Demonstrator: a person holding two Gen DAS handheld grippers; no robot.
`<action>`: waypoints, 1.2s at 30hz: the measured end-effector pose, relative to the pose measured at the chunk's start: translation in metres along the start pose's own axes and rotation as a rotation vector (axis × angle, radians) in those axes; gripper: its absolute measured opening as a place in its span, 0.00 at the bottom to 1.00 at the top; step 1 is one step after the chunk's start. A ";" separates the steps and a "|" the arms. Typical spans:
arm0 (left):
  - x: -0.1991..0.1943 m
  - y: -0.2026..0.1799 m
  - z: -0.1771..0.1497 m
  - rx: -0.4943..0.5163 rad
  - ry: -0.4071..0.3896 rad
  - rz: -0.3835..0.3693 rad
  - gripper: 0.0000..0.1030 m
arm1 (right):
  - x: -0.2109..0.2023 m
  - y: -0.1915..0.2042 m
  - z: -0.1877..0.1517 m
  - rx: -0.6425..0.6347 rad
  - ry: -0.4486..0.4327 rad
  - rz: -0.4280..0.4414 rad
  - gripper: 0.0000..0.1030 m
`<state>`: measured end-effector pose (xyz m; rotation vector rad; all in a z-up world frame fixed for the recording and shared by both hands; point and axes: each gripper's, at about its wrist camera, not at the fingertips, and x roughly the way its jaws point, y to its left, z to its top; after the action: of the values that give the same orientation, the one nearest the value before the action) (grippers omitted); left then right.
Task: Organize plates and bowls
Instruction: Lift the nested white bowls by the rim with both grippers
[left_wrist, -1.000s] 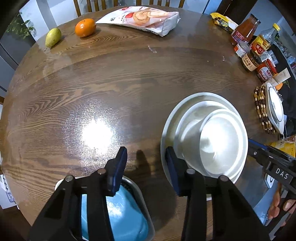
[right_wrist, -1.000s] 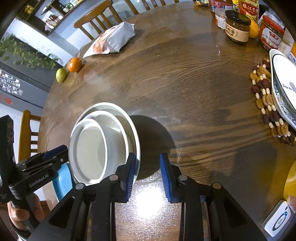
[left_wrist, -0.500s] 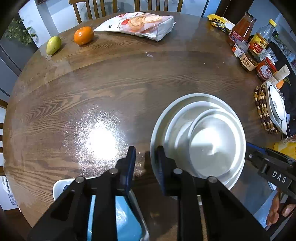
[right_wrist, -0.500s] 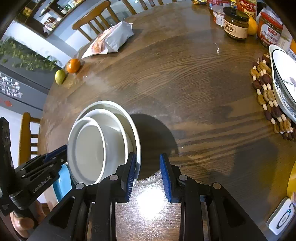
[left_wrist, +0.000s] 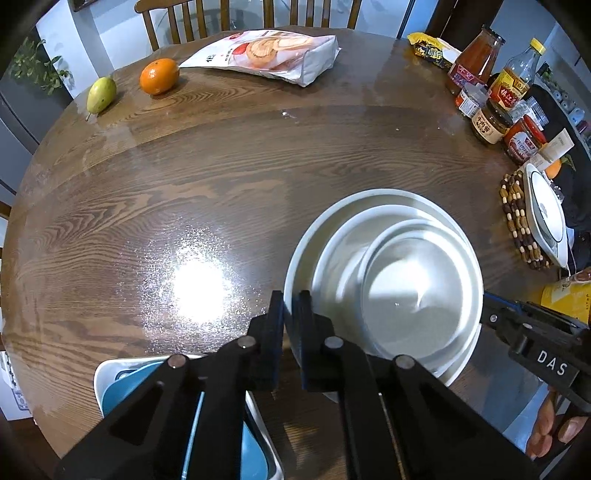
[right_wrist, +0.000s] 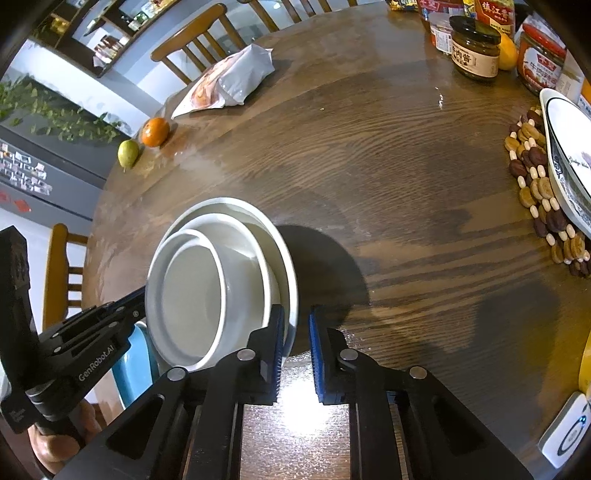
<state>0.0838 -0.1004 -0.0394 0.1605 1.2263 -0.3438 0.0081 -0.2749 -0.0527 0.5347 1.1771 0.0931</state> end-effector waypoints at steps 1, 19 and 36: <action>0.000 0.000 0.000 -0.001 -0.002 0.000 0.02 | 0.000 0.002 0.000 -0.004 -0.003 -0.001 0.11; -0.002 -0.001 -0.005 -0.010 -0.042 0.004 0.02 | -0.001 0.004 0.000 -0.015 -0.025 -0.019 0.10; -0.008 -0.005 -0.005 -0.016 -0.064 -0.002 0.02 | -0.013 0.003 -0.002 -0.026 -0.056 -0.024 0.10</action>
<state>0.0749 -0.1023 -0.0333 0.1335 1.1653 -0.3385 0.0016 -0.2760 -0.0408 0.4973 1.1259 0.0727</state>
